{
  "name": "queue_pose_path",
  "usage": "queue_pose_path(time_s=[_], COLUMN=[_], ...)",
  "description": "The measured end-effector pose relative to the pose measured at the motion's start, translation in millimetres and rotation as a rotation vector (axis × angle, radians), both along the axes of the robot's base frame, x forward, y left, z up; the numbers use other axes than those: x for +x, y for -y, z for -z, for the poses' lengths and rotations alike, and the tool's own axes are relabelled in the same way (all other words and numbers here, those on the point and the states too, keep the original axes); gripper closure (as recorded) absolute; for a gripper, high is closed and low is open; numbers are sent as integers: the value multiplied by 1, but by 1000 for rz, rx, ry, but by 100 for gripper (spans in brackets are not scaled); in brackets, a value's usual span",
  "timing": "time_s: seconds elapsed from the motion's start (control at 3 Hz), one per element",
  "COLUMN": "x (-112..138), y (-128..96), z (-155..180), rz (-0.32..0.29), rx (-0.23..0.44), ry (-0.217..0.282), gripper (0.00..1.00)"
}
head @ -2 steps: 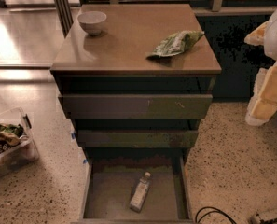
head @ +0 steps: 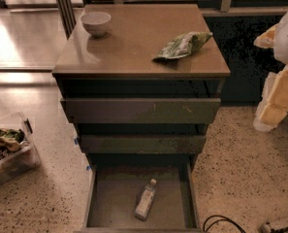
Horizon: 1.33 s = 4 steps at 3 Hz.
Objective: Pick blue plastic bottle from bottom drawer and place on counter
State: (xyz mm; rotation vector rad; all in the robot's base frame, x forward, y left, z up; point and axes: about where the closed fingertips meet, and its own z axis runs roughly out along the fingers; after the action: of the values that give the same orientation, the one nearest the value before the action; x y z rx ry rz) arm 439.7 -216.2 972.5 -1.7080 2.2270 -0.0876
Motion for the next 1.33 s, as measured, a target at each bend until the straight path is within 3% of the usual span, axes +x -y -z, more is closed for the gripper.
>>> queue_pose_path(time_s=[0.33,0.67,1.0,1.33], x=[-2,-2,-4,-7], y=[-6,-18,-32,-44], z=[31,98,162,237], rz=[-45,-153,-254,-290], rx=[51,141,165,132], ry=[-5,-10,-7,-11], gripper=[0,0,0,0])
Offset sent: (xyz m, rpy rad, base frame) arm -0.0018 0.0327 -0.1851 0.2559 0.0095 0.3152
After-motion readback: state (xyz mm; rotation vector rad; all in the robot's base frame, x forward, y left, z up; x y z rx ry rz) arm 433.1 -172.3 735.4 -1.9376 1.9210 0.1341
